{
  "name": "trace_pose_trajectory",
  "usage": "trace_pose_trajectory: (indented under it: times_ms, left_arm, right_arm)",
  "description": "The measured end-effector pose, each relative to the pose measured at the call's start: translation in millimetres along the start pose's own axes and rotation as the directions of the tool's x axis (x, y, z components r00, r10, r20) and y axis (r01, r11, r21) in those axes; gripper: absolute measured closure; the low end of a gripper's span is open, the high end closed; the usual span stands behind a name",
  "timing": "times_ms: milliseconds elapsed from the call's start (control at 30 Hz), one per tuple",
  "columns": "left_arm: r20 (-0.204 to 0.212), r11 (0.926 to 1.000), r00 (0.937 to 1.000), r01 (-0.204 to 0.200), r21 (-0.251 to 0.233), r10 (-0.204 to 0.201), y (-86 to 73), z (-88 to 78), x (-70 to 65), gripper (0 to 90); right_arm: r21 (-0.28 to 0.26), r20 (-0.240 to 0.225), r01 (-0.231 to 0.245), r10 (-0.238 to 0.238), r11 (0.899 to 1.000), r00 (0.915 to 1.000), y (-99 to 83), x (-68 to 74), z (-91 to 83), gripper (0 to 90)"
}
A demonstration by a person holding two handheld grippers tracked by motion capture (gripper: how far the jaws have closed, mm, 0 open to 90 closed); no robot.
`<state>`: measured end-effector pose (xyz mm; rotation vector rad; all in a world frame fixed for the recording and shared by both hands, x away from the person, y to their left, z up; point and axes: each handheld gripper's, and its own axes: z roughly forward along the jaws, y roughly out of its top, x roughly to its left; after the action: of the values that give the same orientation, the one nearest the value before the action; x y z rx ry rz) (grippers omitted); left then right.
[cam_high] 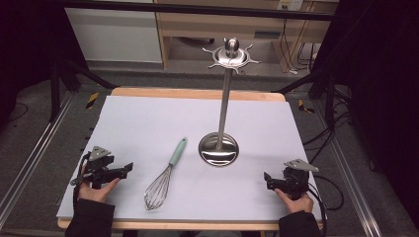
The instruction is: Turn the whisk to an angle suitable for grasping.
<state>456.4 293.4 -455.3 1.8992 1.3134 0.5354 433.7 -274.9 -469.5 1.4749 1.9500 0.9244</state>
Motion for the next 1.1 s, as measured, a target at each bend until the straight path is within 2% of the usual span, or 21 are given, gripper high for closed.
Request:
trace_pose_trajectory:
  times_ms: [100, 200, 367, 500, 567, 700, 733, 900, 1000, 1100]
  left_arm:
    - [0.008, 0.9999, 0.9999, -0.012, -0.004, 0.012, 2.1, -1.9, -3.9, 19.2]
    - [0.026, 0.9997, 0.9993, -0.025, -0.006, 0.025, 6.3, -4.0, -11.2, 19.1]
    - [0.039, 0.9994, 0.9987, -0.034, 0.0, 0.034, 10.0, -4.6, -17.7, 19.6]
    - [0.061, 0.9992, 0.9973, -0.04, 0.005, 0.04, 16.9, -5.1, -25.8, 20.5]
    - [0.07, 0.9991, 0.9967, -0.042, 0.006, 0.041, 18.2, -5.2, -27.3, 20.6]
    - [0.083, 0.9985, 0.9952, -0.053, 0.01, 0.052, 24.8, -5.7, -32.9, 20.7]
    - [0.098, 0.9985, 0.9937, -0.055, 0.008, 0.054, 28.2, -5.7, -35.6, 20.7]
    - [0.105, 0.9979, 0.9924, -0.065, 0.004, 0.064, 36.0, -5.7, -42.0, 20.8]
    - [0.115, 0.9971, 0.9905, -0.075, -0.009, 0.076, 45.4, -5.9, -47.4, 21.3]
    - [0.118, 0.9966, 0.9896, -0.082, -0.012, 0.083, 50.8, -6.9, -50.2, 21.6]
  right_arm:
    - [0.01, 0.018, 0.006, -0.006, 1.0, 0.9998, -0.3, 0.4, 0.4, 6.5]
    - [0.048, 0.023, 0.023, -0.024, 0.999, 0.9995, -1.5, 2.9, 4.5, 7.5]
    - [0.046, 0.011, 0.014, -0.014, 0.999, 0.9998, -1.4, 2.8, 3.8, 7.7]
    - [0.044, 0.007, -0.014, 0.014, 0.999, 0.9999, -1.4, 4.2, 2.9, 7.8]
    - [0.043, 0.006, -0.002, 0.002, 0.999, 1.0, -1.4, 3.6, 3.0, 8.0]
    - [0.041, 0.005, -0.009, 0.009, 0.999, 0.9999, -0.9, 2.7, 2.4, 7.9]
    - [0.038, 0.01, -0.01, 0.01, 0.999, 0.9999, -0.9, 2.7, 1.9, 7.9]
    - [0.04, 0.01, -0.023, 0.022, 0.999, 0.9997, -1.0, 4.7, 1.2, 8.0]
    - [0.036, 0.012, -0.003, 0.002, 0.999, 0.9999, -0.8, 4.6, 1.4, 8.0]
    - [0.038, 0.013, -0.003, 0.003, 0.999, 0.9999, -0.6, 5.6, 1.2, 7.9]
